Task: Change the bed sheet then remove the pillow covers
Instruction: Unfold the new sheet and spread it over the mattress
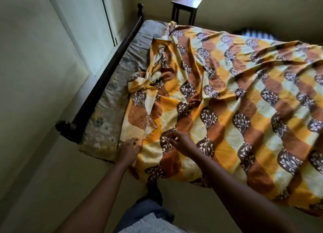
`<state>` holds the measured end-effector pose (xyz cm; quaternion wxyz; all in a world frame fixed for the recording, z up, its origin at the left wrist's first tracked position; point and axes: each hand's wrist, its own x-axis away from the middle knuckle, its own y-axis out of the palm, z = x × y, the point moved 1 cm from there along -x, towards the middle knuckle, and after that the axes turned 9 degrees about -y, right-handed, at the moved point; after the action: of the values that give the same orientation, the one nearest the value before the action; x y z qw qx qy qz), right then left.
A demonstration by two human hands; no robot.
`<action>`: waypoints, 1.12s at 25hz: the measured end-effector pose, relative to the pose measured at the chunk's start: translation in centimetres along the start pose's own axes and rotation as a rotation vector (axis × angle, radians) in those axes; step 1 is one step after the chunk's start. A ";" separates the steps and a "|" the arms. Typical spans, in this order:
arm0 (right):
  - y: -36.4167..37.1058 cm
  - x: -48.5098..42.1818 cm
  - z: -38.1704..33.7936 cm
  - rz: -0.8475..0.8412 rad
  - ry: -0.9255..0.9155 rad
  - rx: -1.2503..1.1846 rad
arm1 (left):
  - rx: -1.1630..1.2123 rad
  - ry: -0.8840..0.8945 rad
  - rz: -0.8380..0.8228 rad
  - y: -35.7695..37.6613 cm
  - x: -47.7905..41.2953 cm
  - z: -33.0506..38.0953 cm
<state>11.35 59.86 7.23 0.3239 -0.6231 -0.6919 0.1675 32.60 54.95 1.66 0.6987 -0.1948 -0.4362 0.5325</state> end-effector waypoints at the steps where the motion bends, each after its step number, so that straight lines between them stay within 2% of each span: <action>1: -0.8 -2.0 -0.2 -0.014 0.023 -0.023 | -0.004 -0.032 -0.009 0.1 -1.6 0.6; 5: -3.0 -10.7 0.0 -0.044 0.152 -0.188 | -0.035 -0.124 -0.015 0.6 -8.4 3.0; 8: -2.9 -16.3 1.3 -0.045 0.268 -0.317 | -0.144 -0.228 0.034 1.3 -12.7 4.9; 13: 0.3 -22.5 4.3 -0.102 0.429 -0.459 | -0.347 -0.281 0.056 3.9 -17.4 3.7; 15: 1.6 -25.1 5.2 -0.068 0.535 -0.583 | -0.409 -0.240 0.136 4.4 -18.0 2.9; 16: 2.1 -26.5 5.5 -0.043 0.583 -0.652 | -0.354 -0.215 0.191 4.2 -18.2 2.8; 18: 3.0 -29.4 5.7 0.027 0.606 -0.748 | -0.043 -0.259 0.279 3.2 -18.4 2.6; 21: 4.7 -33.9 3.3 0.073 0.507 -0.676 | 0.454 -0.589 0.350 0.8 -18.7 1.2; 23: 6.3 -35.7 -0.8 -0.058 0.330 -0.512 | 0.705 -0.812 0.408 -0.5 -18.2 -0.7; 25: 8.0 -36.3 -5.8 -0.341 0.148 -0.441 | 0.910 -0.930 0.440 -1.7 -17.7 -2.8; 27: 9.4 -35.9 -9.5 -0.662 0.074 -0.432 | 0.918 -0.931 0.429 -2.5 -17.3 -4.0; 28: 10.1 -35.7 -10.3 -0.739 0.012 -0.343 | 0.845 -0.909 0.458 -2.9 -16.9 -4.2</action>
<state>26.17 25.12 -0.16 0.2577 -0.3783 -0.8854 -0.0814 36.80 39.23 -5.23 0.3304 0.2525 -0.3889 0.8221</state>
